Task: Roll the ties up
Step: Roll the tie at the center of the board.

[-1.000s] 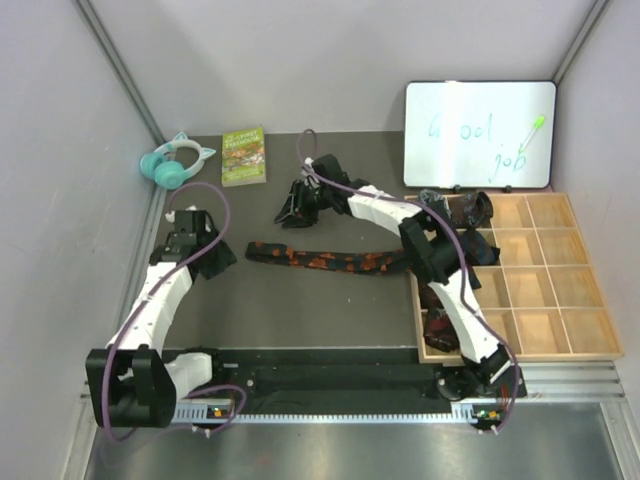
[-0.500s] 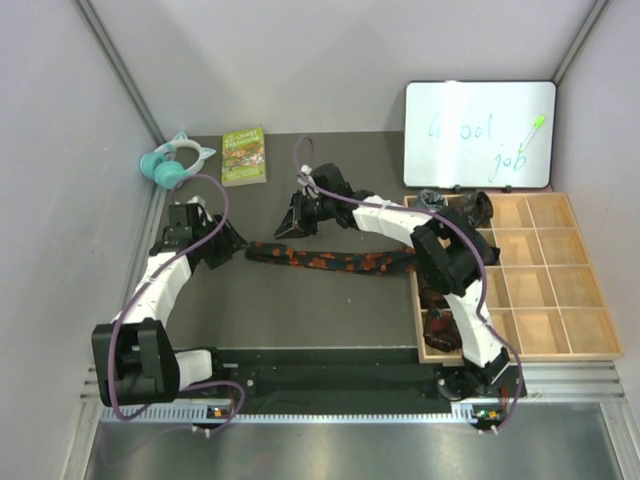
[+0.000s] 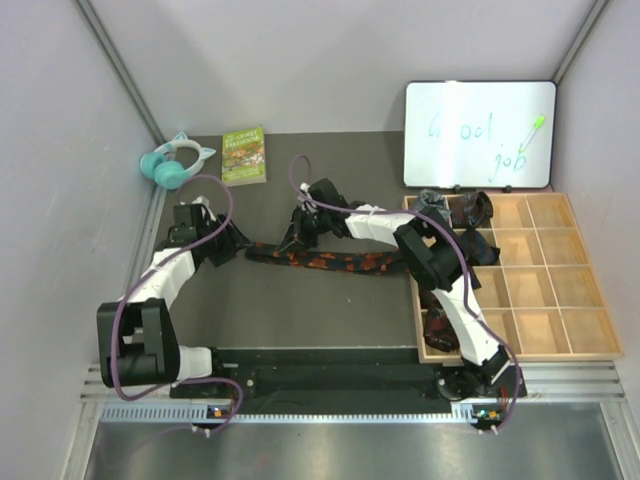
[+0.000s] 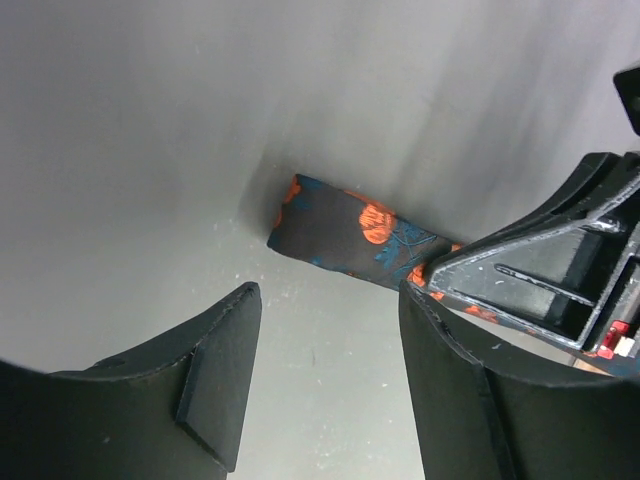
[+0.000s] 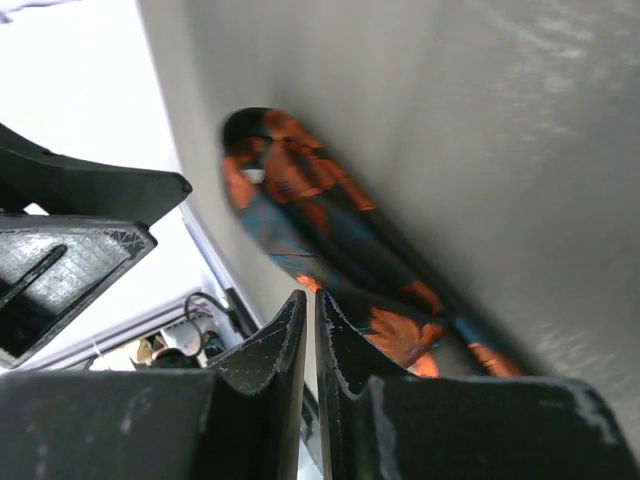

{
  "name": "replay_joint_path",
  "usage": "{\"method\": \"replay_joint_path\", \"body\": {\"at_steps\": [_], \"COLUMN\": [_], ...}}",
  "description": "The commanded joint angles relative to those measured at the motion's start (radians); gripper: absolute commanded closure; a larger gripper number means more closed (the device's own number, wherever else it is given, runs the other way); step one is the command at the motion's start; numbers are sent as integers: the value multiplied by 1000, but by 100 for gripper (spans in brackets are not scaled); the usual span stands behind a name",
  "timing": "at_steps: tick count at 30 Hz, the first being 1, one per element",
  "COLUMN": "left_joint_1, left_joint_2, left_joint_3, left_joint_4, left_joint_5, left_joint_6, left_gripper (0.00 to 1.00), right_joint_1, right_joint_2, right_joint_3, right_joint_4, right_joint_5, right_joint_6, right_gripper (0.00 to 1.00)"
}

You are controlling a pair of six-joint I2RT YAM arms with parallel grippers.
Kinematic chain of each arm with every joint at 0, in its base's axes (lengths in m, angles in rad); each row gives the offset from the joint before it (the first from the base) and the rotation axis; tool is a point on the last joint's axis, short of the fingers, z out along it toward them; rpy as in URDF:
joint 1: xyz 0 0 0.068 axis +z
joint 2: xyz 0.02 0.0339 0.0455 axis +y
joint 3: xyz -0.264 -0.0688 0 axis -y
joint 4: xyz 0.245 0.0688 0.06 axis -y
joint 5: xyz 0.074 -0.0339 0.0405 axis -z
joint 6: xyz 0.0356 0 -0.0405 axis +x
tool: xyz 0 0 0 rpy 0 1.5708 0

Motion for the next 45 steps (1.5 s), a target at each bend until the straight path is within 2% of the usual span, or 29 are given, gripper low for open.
{"method": "replay_joint_path", "body": {"at_steps": [1, 15, 23, 33, 38, 44, 45], "left_joint_1": [6, 6, 3, -17, -38, -61, -68], "left_joint_2": [31, 156, 240, 298, 320, 281, 275], "left_joint_3": [-41, -108, -110, -98, -88, -99, -93], "left_joint_4": [133, 342, 393, 422, 427, 428, 421], "left_joint_5": [47, 120, 119, 149, 197, 191, 180], "left_joint_6": [0, -8, -14, -5, 18, 30, 32], "left_gripper": [38, 34, 36, 53, 69, 87, 94], "right_joint_1": [8, 8, 8, 8, 8, 8, 6], "right_joint_2": [28, 33, 36, 48, 54, 57, 57], "right_joint_3": [17, -32, -42, -28, -22, -17, -16], "right_joint_4": [24, 39, 45, 38, 32, 26, 26], "right_joint_5": [0, 6, 5, 6, 9, 14, 14], "right_joint_6": [-28, -37, -39, -39, -39, -40, -39], "right_gripper": [92, 93, 94, 94, 94, 94, 94]}}
